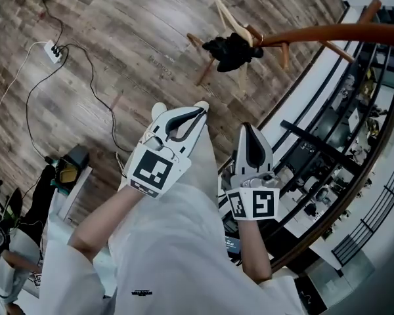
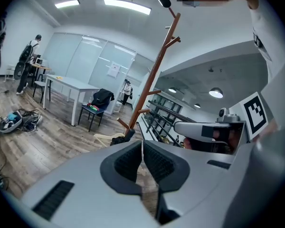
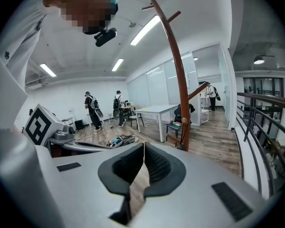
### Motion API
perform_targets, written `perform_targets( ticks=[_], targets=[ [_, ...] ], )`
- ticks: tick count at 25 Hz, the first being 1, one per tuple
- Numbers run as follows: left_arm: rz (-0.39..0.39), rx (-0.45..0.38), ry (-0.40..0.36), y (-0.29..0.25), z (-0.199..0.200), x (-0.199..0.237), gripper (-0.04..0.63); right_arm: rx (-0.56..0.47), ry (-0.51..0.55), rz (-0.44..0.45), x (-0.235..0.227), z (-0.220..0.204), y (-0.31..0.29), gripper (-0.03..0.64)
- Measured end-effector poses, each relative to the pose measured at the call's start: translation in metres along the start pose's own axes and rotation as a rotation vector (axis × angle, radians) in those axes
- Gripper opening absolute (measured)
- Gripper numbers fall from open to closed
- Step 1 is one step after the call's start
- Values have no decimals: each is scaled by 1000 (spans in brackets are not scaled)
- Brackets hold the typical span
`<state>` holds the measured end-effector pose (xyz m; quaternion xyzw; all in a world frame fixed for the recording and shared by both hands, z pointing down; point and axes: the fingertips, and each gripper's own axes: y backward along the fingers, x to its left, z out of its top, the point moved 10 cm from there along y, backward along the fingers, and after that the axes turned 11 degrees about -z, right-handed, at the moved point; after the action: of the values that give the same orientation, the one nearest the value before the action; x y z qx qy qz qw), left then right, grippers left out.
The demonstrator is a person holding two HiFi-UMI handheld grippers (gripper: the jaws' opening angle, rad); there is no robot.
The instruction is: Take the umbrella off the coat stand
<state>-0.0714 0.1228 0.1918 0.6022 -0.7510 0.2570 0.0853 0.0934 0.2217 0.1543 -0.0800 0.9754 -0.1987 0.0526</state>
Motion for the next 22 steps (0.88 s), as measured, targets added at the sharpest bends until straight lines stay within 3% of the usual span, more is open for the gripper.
perform_targets(
  ticks=[10,22],
  targets=[
    [30,37,-71,-40,-24,48,26,48,36,3,-13,-26,-48,34],
    [25,33,-98,-85,-63,95,28,69,59,-20,-30,-63,-107,34]
  ],
)
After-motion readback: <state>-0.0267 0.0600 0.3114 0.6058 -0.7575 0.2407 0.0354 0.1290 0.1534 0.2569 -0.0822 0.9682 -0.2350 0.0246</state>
